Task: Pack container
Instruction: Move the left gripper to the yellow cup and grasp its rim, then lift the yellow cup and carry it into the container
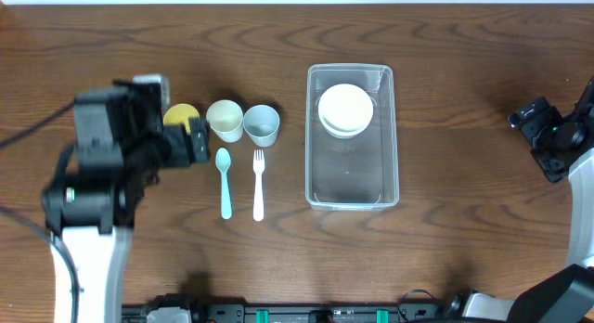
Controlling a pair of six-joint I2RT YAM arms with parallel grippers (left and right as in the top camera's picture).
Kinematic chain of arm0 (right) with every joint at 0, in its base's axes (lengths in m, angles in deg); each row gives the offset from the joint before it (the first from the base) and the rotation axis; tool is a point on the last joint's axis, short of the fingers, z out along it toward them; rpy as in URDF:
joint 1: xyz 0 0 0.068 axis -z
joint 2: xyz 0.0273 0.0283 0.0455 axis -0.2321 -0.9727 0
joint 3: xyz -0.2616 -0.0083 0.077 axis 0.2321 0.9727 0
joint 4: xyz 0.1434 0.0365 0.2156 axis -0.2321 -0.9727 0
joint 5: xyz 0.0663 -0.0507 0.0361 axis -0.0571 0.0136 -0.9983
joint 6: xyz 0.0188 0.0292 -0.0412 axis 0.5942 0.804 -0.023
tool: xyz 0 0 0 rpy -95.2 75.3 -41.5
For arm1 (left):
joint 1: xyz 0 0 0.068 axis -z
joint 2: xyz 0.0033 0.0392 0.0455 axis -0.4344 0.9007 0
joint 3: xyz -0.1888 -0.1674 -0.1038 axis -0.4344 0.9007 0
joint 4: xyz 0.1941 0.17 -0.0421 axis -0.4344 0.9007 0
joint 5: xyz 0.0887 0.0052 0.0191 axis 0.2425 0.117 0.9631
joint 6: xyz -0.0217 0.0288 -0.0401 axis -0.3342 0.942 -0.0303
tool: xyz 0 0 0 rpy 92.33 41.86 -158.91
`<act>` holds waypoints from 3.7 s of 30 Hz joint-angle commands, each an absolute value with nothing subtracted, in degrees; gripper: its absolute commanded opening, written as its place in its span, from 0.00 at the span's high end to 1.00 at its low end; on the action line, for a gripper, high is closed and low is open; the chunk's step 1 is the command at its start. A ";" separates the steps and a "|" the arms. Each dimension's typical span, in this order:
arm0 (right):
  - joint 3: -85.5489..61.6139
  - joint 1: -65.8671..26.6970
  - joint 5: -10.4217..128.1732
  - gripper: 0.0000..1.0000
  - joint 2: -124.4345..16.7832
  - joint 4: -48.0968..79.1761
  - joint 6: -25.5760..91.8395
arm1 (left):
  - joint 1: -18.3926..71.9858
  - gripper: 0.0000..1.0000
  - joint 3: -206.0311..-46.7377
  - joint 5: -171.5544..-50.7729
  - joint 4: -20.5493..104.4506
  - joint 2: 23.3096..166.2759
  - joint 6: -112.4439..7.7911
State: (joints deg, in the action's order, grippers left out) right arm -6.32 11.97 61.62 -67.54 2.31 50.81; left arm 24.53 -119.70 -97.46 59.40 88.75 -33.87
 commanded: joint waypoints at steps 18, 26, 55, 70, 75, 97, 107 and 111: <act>-6.60 12.42 62.19 0.01 -67.72 2.24 51.54 | 23.88 0.01 -121.75 -88.89 58.40 110.37 -33.52; -6.60 12.42 62.21 0.01 -67.72 2.24 51.54 | 23.88 0.05 -121.75 -88.85 54.29 111.26 -33.52; -6.60 12.42 62.19 0.01 -67.72 2.24 51.54 | 22.13 0.22 -121.75 -76.83 50.75 120.25 -43.33; -6.60 12.42 62.19 0.01 -67.72 2.24 51.54 | 20.29 0.22 -121.75 -76.85 49.20 125.77 -48.71; -6.60 12.42 62.19 0.01 -67.72 2.24 51.54 | 20.29 0.28 -121.75 -76.85 48.98 127.65 -49.91; -6.60 12.42 62.21 0.01 -67.72 2.24 51.54 | 20.29 0.94 -121.75 -76.87 47.47 127.68 -53.41; -6.60 12.42 62.19 0.01 -67.72 2.24 51.54 | 20.29 0.94 -123.00 -76.89 47.36 123.83 -53.93; -6.60 12.42 62.19 0.01 -67.72 2.24 51.54 | 20.29 0.94 -124.59 -77.07 48.19 118.10 -53.91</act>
State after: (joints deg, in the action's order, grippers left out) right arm -6.32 11.97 61.62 -67.54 2.28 50.81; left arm 20.51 -121.40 -77.53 47.86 123.98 -53.41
